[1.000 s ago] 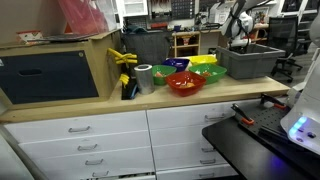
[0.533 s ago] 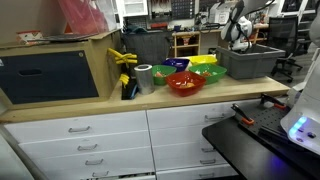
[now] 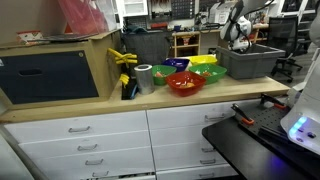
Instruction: Put one green plush toy in the green bowl then place the yellow plush toy in blue bowl.
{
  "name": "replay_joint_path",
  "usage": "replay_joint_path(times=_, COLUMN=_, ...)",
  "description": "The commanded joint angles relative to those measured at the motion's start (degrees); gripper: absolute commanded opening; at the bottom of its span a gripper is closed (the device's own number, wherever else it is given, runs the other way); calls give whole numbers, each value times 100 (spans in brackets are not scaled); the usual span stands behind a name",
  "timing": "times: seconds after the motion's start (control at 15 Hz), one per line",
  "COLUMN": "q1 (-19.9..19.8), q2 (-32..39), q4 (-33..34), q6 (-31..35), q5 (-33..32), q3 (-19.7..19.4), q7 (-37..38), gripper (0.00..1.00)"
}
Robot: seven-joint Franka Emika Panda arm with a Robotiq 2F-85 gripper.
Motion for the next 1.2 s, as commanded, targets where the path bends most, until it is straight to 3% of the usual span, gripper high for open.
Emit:
replay_joint_path(times=0.0, q1=-15, q2=-189, q4=-20, q6=-46, q5=-94, q3=16, q7=-148, gripper=3)
replay_joint_path(times=0.33, q1=110, q2=-740, q4=-241, q6=-358, q5=-135, q3=-14, q7=-100, gripper=4)
replay_joint_path(times=0.6, q1=227, q2=-1352, q4=-380, q6=-986, q5=-159, q3=21, q7=-24, gripper=4)
replay_joint_path(times=1.13, q1=297, q2=-2194, q4=-179, q6=-2007, q5=124, q3=385, q7=-15, gripper=4)
